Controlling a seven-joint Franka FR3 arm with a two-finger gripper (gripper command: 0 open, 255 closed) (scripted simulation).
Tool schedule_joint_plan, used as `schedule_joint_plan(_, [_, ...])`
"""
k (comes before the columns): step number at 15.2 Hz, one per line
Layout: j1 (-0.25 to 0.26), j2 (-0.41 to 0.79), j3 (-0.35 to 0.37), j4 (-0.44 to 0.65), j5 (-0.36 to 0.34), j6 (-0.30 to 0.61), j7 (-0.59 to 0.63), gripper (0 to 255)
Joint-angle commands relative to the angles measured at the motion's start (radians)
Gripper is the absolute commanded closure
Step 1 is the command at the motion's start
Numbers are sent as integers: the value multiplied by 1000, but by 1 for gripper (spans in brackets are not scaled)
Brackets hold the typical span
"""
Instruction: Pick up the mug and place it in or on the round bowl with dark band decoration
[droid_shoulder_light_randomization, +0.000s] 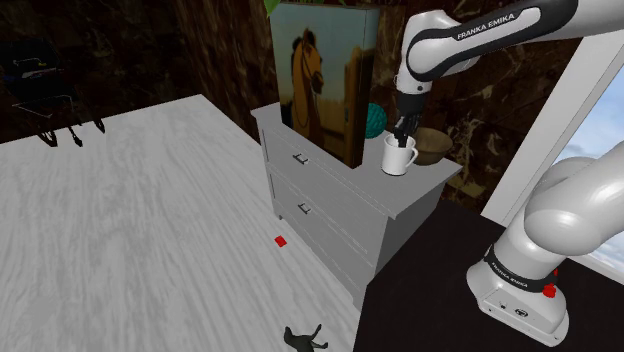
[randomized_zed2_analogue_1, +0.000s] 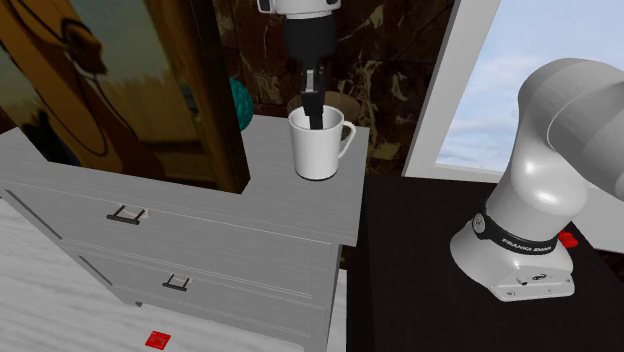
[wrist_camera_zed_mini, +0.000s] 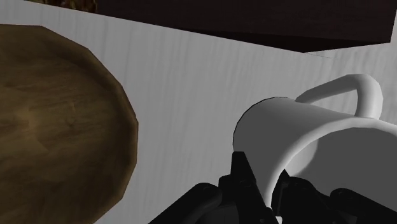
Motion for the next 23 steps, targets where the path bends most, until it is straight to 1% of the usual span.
schedule_joint_plan(1, [0, -9, 2, 23, 0, -32, 2, 255])
schedule_joint_plan(17, [3, -47, 14, 201, 3, -248, 12, 255])
schedule_joint_plan(23, [-53, -5, -95, 271, -53, -275, -133, 255])
